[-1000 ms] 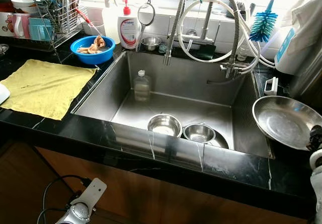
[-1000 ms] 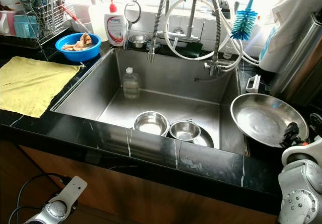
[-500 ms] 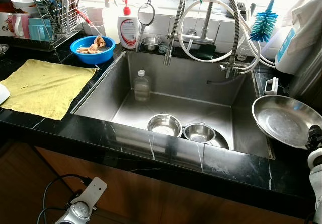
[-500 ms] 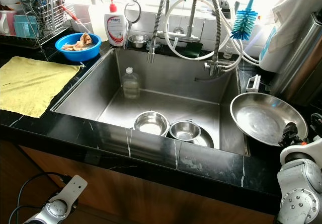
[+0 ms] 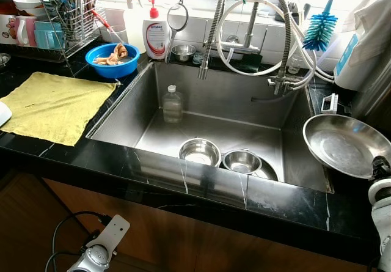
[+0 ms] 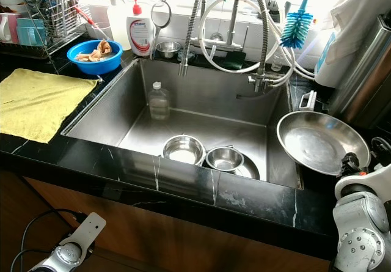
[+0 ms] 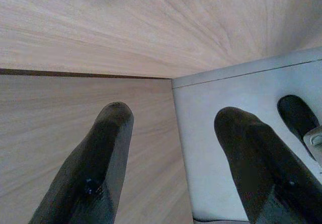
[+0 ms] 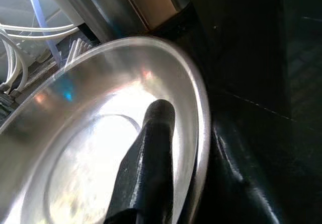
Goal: Kitchen organization
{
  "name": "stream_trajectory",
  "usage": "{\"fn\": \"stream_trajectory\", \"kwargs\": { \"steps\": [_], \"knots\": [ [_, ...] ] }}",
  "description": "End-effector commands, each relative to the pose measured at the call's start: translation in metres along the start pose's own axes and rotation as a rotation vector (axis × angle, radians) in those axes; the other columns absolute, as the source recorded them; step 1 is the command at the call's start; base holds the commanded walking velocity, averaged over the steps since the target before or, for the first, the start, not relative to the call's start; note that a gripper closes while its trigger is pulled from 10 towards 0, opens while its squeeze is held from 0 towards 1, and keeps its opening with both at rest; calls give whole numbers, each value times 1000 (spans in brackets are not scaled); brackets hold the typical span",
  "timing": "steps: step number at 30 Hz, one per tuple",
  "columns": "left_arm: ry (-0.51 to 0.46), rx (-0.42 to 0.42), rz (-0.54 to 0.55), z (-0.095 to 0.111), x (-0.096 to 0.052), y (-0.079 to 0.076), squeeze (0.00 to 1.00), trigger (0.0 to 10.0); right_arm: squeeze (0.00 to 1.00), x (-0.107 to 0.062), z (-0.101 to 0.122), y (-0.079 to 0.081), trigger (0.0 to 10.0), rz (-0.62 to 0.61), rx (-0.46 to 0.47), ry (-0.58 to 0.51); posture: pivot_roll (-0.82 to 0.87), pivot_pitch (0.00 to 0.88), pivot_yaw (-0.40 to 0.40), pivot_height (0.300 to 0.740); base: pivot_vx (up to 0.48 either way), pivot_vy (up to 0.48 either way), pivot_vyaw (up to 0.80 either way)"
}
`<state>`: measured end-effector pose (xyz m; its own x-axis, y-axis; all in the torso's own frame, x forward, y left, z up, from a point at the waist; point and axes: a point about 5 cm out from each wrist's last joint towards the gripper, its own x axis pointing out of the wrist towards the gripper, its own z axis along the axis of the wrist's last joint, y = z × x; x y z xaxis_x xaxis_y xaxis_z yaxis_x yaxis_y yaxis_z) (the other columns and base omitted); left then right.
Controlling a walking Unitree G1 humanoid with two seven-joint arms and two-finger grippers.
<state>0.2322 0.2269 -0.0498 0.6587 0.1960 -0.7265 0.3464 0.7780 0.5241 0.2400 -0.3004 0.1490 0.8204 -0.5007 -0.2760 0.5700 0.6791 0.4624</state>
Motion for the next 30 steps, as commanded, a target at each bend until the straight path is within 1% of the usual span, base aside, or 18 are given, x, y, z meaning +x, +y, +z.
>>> {"fn": "stream_trajectory", "kwargs": {
  "steps": [1,10,11,12,13,14,15,16,20,21,22,23,24,25,27,28,29,30],
  "knots": [
    [8,-10,0,-1,0,0,0,10000,0,1,1,6,0,28,7,2,-29,0,-30,740,0,0,0],
    [-1,-6,0,2,0,-1,0,10000,0,2,3,14,0,74,7,-13,-26,0,-28,740,0,0,0],
    [-3,-4,1,2,0,-1,0,10000,0,2,3,18,1922,97,-6,-21,-26,0,-29,740,0,0,0],
    [-3,-4,1,2,0,-1,0,10000,0,3,4,21,1922,110,-13,-24,-26,0,-29,740,0,0,0],
    [-5,-4,2,3,0,-1,0,10000,0,3,4,23,5294,124,-24,-26,-26,0,-29,740,0,0,0],
    [-5,-4,2,3,0,-1,0,10000,0,3,4,25,5294,133,-31,-26,-23,0,-31,740,0,0,0],
    [-7,-4,3,4,0,0,0,10000,0,4,4,30,10000,159,-35,-26,-21,0,-34,740,0,0,0],
    [-9,-4,3,4,1,0,0,10000,0,4,4,33,10000,178,-37,-26,-21,0,-34,740,0,0,0],
    [-15,-10,6,8,1,0,0,10000,0,7,3,53,10000,280,-94,-39,-16,0,-38,740,0,0,0],
    [-17,-15,7,8,1,0,0,10000,0,9,2,64,10000,323,-163,-47,-16,0,-37,740,0,0,0],
    [-17,-15,7,8,1,0,0,10000,0,9,2,64,10000,323,-163,-47,-16,0,-37,740,0,0,0],
    [-18,-18,7,9,1,0,0,10000,0,12,0,75,10000,365,-211,-53,-18,0,-37,740,0,0,0],
    [-18,-18,7,9,1,0,0,10000,0,12,0,75,10000,365,-211,-53,-18,0,-37,740,0,0,0],
    [-17,-22,6,9,1,-1,0,10000,0,15,-3,82,10000,387,-257,-52,-16,0,-39,740,0,0,0],
    [-16,-25,5,9,1,-1,0,10000,0,18,-4,86,10000,393,-306,-52,-14,0,-42,740,0,0,0],
    [-14,-30,6,9,1,-2,0,10000,0,24,-8,92,10000,409,-392,-51,-10,0,-44,740,0,0,0],
    [-12,-34,6,9,1,-2,0,10000,0,26,-9,96,10000,423,-413,-51,-9,0,-44,740,0,0,0],
    [-12,-34,6,9,1,-2,0,10000,0,26,-9,96,10000,423,-413,-51,-9,0,-44,740,0,0,0]
  ]
}}
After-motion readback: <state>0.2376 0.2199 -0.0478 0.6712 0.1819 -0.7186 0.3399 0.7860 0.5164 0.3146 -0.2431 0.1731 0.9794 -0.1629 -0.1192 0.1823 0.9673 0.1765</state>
